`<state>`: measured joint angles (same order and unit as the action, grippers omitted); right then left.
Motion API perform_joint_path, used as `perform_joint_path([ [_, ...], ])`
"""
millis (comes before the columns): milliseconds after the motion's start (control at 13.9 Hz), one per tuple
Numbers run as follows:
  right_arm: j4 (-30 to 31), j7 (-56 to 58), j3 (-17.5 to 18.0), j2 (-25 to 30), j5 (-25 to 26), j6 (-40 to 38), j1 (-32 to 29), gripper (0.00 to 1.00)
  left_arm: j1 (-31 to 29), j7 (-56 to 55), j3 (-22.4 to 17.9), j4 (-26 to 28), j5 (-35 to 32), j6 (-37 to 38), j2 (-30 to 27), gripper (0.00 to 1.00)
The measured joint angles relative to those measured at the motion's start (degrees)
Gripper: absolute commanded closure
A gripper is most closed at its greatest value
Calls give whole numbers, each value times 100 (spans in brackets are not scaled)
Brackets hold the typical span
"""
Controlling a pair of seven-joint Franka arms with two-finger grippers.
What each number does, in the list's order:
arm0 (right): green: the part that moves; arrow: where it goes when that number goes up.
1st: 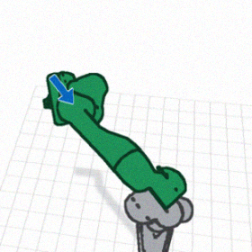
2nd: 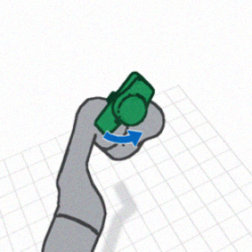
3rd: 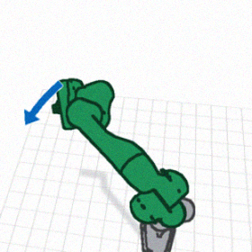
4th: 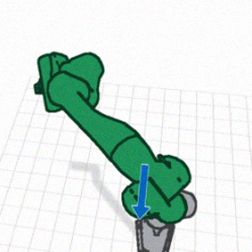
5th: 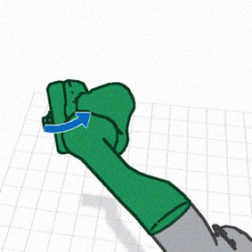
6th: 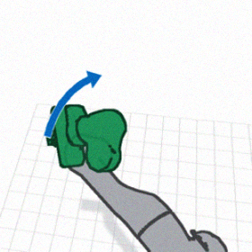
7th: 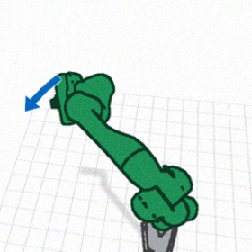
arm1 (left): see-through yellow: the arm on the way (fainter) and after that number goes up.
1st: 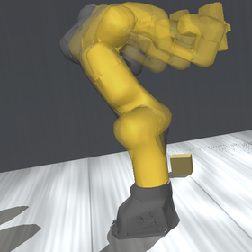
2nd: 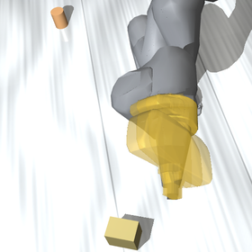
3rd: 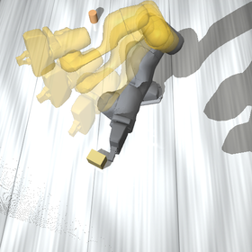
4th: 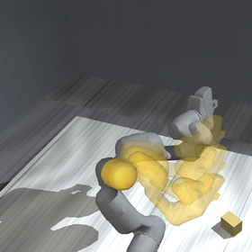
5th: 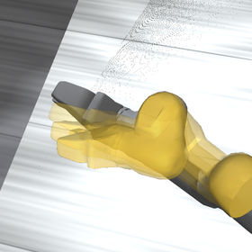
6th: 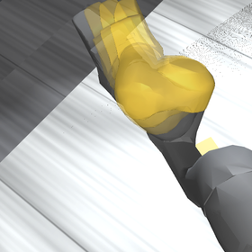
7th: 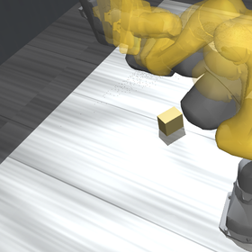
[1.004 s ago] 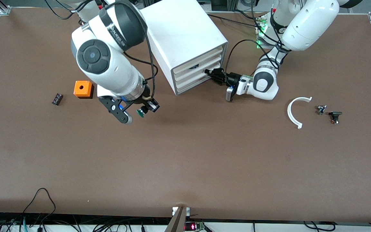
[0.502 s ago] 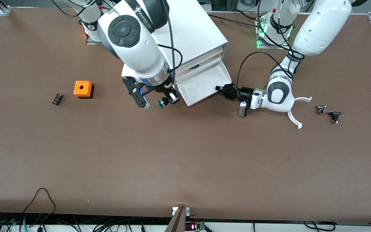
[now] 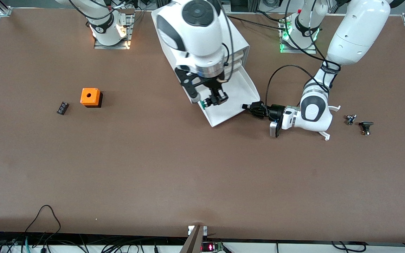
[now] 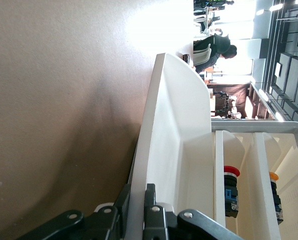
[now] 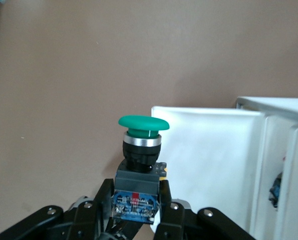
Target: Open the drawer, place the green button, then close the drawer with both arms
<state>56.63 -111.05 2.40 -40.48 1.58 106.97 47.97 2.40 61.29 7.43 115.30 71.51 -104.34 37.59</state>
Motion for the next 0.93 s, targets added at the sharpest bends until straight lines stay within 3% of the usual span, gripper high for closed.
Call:
perform_joint_path([
  [72, 8, -185, -1, -148, 112, 117, 132, 100, -3, -64, -1, -46, -60, 1, 8, 92],
  [143, 15, -361, -4, -295, 181, 244, 240, 100, -13, -134, -1, -91, -112, 1, 15, 72],
  [287, 20, -595, -17, -549, 215, 446, 381, 100, -46, -277, -18, -196, -257, -44, 32, 0],
  [646, 29, -1062, -21, -1017, 347, 991, 580, 100, -308, -731, -103, -585, -913, 13, 37, 0],
  [932, 94, -1317, -22, -1328, 508, 1453, 701, 100, -556, -2193, -104, -1553, -1996, 989, -168, 0],
])
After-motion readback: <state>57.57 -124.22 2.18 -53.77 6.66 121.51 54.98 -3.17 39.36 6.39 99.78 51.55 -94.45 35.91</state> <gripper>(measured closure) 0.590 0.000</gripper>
